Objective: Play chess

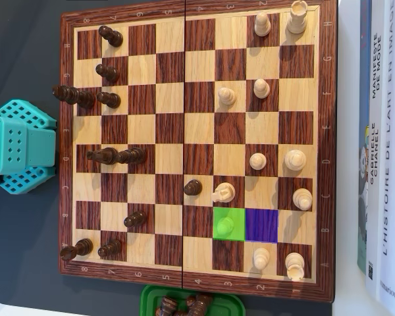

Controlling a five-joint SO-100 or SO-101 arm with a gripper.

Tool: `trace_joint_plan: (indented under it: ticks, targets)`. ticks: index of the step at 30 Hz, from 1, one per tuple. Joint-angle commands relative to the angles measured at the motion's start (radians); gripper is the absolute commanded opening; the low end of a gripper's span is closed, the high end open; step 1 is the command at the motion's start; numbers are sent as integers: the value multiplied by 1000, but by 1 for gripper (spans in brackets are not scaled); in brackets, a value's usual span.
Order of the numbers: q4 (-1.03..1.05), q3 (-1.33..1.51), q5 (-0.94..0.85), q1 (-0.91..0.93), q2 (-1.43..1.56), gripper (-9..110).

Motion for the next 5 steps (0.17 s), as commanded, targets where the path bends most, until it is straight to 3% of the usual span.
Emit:
trace_joint_plan:
  ticks: [1, 5]
  targets:
    - [0, 20, 2, 0, -6, 17]
    - [0, 20, 2, 0, -6, 17]
